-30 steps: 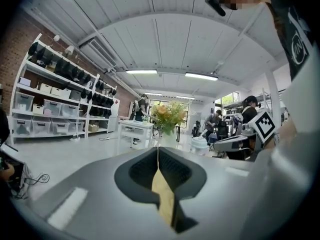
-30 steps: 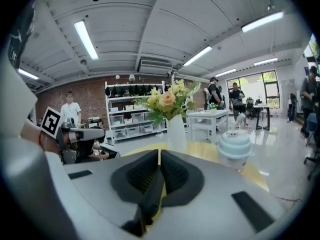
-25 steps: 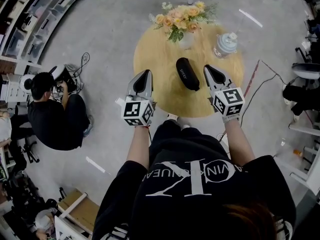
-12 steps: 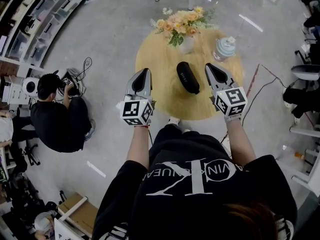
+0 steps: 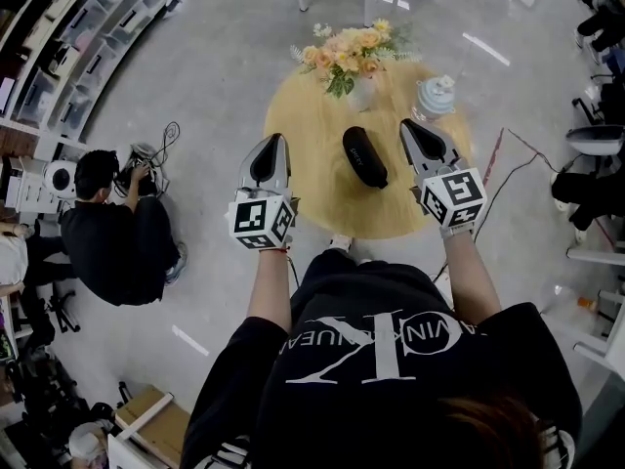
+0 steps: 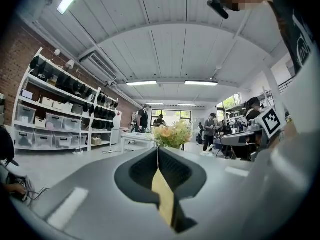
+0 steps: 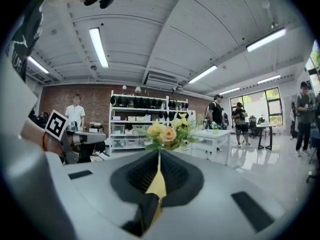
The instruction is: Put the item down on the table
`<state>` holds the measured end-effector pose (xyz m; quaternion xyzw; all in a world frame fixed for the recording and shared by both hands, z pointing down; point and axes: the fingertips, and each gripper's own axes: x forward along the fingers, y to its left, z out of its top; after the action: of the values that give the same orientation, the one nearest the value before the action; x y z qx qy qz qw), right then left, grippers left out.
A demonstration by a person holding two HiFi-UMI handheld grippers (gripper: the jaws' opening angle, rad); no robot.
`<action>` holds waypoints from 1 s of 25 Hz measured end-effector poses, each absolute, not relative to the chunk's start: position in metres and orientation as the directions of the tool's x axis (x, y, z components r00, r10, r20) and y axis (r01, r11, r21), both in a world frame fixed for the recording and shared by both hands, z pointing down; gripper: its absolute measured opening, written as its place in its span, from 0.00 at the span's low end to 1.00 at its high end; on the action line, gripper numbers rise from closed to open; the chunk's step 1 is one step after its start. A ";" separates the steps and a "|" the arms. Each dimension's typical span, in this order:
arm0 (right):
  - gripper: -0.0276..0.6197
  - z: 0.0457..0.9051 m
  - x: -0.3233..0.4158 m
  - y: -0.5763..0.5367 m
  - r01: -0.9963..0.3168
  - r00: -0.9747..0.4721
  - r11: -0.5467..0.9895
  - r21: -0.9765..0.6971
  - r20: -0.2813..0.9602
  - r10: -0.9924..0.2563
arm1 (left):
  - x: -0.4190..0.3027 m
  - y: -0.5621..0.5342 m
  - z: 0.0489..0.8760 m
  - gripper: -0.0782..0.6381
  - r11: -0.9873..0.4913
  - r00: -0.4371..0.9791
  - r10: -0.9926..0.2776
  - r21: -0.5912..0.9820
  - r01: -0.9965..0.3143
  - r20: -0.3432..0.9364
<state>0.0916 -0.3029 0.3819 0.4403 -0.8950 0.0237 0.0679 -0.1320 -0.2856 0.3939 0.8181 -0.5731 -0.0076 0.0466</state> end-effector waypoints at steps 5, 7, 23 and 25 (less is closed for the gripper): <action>0.08 0.362 0.090 -0.300 -0.785 -0.610 0.617 0.049 0.103 -0.785 | -0.132 -0.287 0.377 0.13 -0.344 0.345 -0.939 0.070 -0.937 0.009; 0.08 0.355 0.090 -0.301 -0.785 -0.612 0.617 0.058 0.086 -0.786 | -0.132 -0.288 0.371 0.13 -0.345 0.346 -0.938 0.062 -0.937 -0.002; 0.08 0.322 0.092 -0.300 -0.799 -0.599 0.598 0.070 -0.006 -0.800 | -0.131 -0.287 0.343 0.13 -0.349 0.346 -0.936 0.054 -0.935 -0.065; 0.08 0.320 0.093 -0.300 -0.799 -0.599 0.597 0.068 -0.011 -0.801 | -0.131 -0.288 0.342 0.13 -0.350 0.346 -0.936 0.055 -0.935 -0.069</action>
<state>0.0927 -0.3001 0.3202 0.4478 -0.8935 -0.0328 0.0105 -0.1310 -0.2878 0.3418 0.8205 -0.5700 -0.0438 0.0029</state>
